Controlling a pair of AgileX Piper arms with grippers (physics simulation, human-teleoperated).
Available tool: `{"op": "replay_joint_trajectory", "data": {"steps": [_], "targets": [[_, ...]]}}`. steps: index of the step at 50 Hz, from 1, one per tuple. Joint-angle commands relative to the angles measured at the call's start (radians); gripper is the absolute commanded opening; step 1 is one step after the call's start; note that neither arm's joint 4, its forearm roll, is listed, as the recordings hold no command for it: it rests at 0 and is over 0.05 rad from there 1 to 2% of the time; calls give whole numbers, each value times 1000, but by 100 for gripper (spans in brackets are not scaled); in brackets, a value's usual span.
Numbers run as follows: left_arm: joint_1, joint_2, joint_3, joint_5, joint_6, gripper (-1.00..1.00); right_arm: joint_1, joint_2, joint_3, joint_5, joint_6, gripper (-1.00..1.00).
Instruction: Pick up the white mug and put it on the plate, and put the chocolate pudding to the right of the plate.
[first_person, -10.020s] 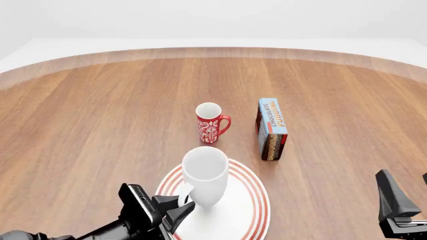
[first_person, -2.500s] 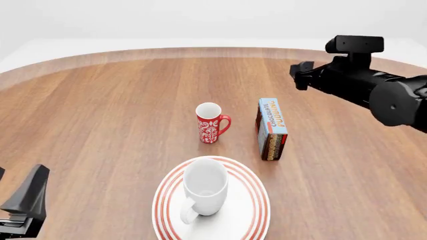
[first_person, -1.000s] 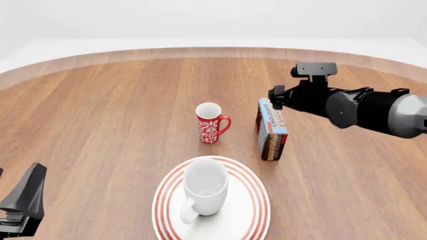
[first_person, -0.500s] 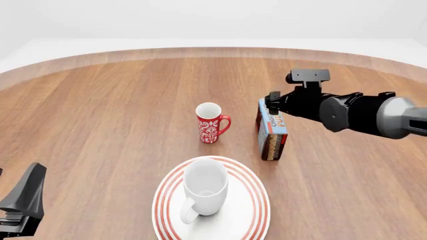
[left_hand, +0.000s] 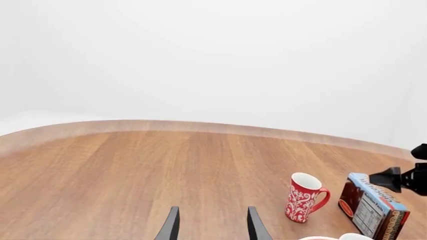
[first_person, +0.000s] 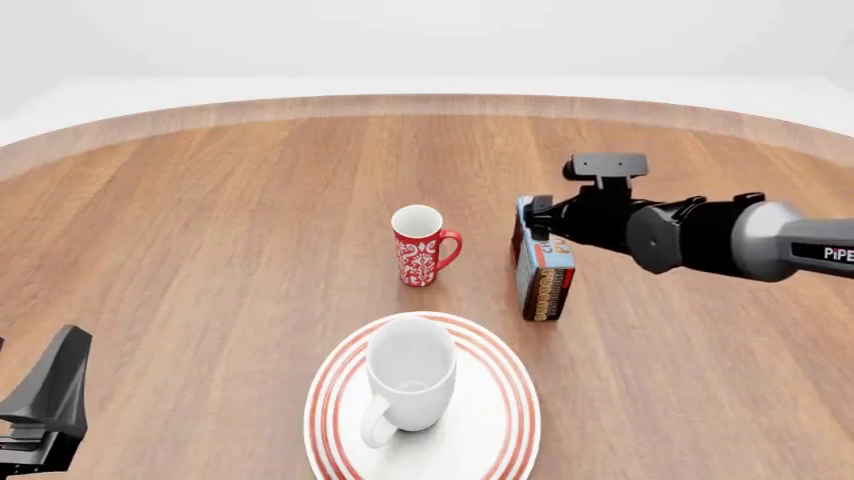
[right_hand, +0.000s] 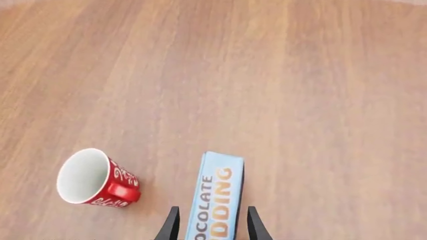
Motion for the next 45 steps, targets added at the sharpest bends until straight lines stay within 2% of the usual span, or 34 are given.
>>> {"op": "replay_joint_trajectory", "data": {"steps": [1,45], "targets": [[3,0,0,1,-2,100,5,27,5,-15,5,100],[3,0,0,1,-1,100,8,71,31,-55,35,100]]}}
